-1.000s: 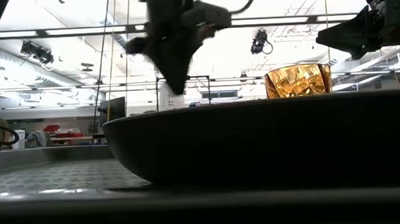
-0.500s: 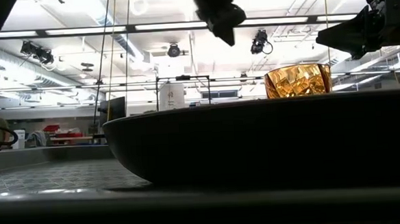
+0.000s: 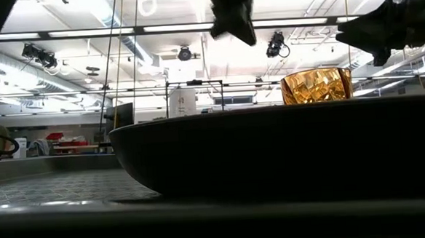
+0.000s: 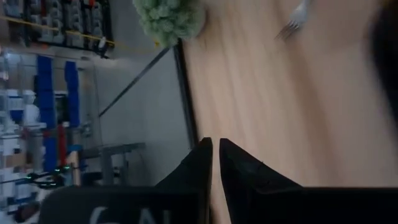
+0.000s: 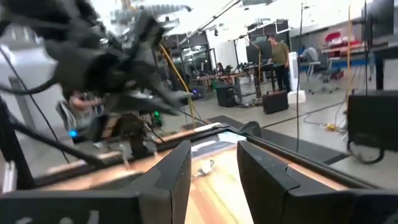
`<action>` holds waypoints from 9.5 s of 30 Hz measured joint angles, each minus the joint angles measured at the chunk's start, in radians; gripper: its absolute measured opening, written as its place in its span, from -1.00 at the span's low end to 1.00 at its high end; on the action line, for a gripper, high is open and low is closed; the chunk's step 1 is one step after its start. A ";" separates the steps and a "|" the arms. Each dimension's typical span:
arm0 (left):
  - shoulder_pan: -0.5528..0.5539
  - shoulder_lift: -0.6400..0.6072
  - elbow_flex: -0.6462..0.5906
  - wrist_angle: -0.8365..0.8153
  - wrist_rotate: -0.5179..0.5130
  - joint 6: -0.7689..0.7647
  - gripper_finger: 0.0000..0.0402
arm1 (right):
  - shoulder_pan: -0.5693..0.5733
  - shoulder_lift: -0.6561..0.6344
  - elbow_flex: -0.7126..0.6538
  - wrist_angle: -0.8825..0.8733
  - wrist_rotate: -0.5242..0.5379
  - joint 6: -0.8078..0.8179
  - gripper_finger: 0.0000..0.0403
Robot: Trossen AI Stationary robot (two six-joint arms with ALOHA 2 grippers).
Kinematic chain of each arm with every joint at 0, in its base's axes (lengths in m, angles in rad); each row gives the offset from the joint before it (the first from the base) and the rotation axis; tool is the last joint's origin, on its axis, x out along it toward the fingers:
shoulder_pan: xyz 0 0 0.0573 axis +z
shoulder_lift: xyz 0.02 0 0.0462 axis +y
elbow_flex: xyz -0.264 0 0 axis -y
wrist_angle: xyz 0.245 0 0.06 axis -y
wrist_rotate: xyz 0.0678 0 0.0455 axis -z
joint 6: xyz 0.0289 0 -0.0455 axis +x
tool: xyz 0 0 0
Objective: Pick and place plate/cup/fork/spoon on tray
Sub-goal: Put the orange fork on the black serving tray beside the black plate
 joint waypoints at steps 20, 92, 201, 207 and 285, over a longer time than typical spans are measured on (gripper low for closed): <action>-0.161 -0.254 -0.182 -0.361 0.264 -0.530 -0.96 | -0.149 0.544 0.191 -0.617 -0.183 0.741 -0.36; -0.341 -0.995 -1.240 0.677 0.289 -0.842 -0.94 | -0.383 1.125 0.509 -0.804 -0.361 0.461 -0.96; -0.177 -0.554 -0.981 0.871 0.467 -0.779 -0.74 | 0.208 1.456 0.762 0.416 0.006 -0.096 0.18; -0.238 -0.589 -1.007 0.747 0.571 -0.985 -0.74 | 0.272 1.375 0.762 0.205 -0.010 0.013 0.18; -0.493 -0.313 -1.013 0.631 0.605 -1.584 -0.60 | 0.335 1.200 0.731 0.061 0.026 0.042 0.17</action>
